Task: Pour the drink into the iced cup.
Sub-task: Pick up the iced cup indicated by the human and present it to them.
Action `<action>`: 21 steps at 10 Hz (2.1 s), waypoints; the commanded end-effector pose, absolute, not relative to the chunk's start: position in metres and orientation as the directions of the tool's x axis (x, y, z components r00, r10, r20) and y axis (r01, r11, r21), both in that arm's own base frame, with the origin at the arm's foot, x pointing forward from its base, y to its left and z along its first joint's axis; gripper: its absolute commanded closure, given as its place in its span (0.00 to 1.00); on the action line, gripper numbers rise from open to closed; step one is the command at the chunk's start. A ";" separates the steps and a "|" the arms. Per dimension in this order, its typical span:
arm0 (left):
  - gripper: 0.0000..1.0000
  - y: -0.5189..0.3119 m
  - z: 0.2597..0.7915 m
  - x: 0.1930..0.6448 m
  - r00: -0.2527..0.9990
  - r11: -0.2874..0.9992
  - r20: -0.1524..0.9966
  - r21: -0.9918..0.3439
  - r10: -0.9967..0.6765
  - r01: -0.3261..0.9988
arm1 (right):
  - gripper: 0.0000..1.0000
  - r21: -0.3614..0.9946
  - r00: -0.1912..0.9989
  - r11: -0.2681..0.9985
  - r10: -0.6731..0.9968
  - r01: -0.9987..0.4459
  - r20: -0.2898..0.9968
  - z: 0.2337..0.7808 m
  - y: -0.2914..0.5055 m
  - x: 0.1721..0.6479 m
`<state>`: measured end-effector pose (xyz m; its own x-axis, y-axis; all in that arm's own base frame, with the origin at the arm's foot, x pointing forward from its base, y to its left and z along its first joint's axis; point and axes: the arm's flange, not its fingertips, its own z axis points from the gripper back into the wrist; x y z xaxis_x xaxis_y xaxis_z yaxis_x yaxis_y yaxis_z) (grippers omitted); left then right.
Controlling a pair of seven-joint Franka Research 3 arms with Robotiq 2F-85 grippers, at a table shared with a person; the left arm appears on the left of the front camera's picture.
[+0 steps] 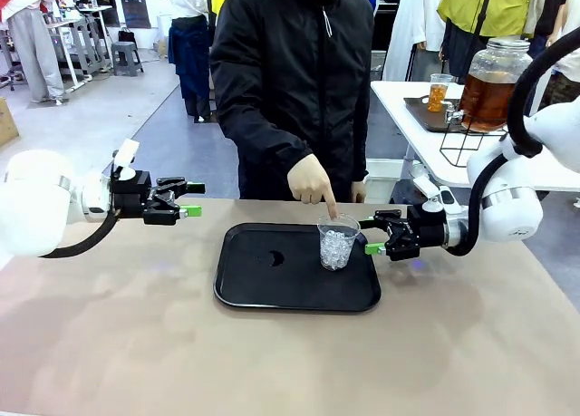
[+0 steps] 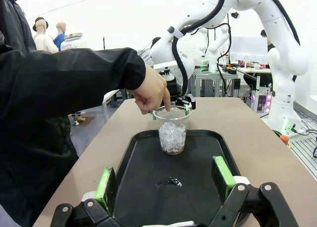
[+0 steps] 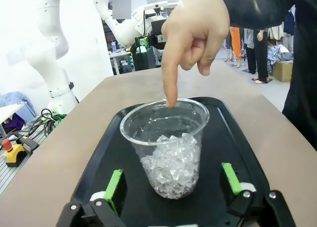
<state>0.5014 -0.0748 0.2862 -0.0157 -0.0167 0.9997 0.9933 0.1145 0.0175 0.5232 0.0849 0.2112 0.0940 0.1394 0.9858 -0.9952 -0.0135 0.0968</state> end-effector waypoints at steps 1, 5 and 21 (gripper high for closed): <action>0.00 -0.075 0.287 0.501 -0.018 0.116 1.000 0.020 -0.020 0.993 | 0.00 0.063 0.062 -0.012 0.107 -0.998 0.992 0.205 0.094 0.529; 0.00 -0.075 0.287 0.501 -0.018 0.116 1.000 0.020 -0.020 0.993 | 0.00 0.073 0.072 -0.016 0.092 -0.997 0.993 0.201 0.103 0.532; 0.00 -0.075 0.287 0.501 -0.018 0.116 1.000 0.020 -0.020 0.993 | 0.00 0.098 0.093 -0.050 0.099 -0.994 0.991 0.193 0.156 0.537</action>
<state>0.5014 -0.0748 0.2862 -0.0157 -0.0168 0.9997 0.9933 0.1145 0.0175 0.5297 0.1494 0.1930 0.0933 0.1031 0.9903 -0.9919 -0.0768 0.1015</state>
